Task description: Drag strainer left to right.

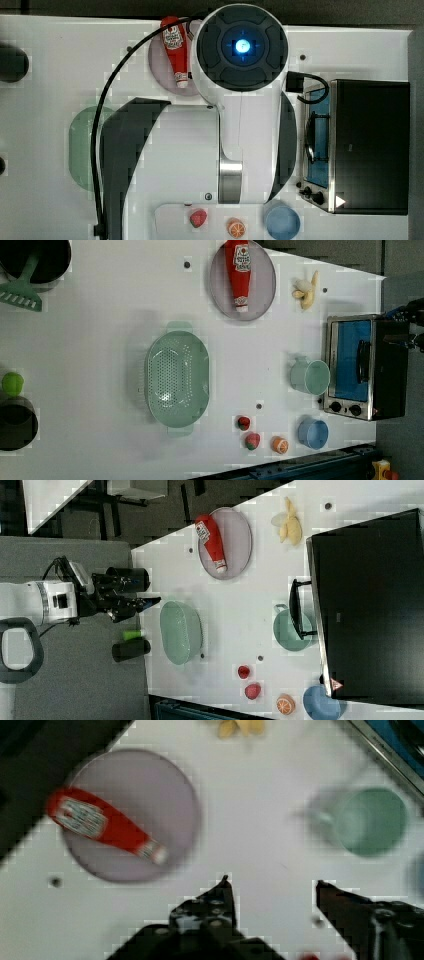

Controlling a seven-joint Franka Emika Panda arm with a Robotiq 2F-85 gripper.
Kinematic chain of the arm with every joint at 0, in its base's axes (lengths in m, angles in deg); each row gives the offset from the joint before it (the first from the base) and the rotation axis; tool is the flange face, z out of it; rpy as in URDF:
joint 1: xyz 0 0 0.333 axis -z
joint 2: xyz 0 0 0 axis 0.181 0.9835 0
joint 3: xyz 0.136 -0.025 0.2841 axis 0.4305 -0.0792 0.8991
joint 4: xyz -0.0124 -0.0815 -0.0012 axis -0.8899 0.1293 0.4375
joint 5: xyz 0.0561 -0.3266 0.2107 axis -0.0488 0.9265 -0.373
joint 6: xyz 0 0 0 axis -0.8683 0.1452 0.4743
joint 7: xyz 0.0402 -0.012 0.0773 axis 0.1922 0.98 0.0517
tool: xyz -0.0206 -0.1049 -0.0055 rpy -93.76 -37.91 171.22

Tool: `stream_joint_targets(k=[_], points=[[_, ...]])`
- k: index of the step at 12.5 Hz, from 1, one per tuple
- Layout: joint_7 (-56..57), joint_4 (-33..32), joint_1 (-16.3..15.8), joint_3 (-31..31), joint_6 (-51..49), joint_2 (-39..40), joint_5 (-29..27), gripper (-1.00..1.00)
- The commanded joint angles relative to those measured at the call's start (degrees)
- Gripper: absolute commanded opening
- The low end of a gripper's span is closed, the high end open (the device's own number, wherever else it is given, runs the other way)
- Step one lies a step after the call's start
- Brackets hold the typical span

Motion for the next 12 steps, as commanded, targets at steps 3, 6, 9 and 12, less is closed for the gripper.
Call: stream_joint_targets(k=[3, 6, 9, 12], points=[[-4.7, -13.6, 0.5, -2.7, -11.7, -25.9, 0.2, 1.0], [-4.7, -13.7, -1.4, 0.2, -11.2, -24.9, -4.0, 1.0], [-10.6, -13.9, -3.2, 7.4, -9.4, -21.6, -5.8, 1.0], [-25.4, -14.0, -3.4, 16.6, -3.7, -16.5, -5.8, 1.0]])
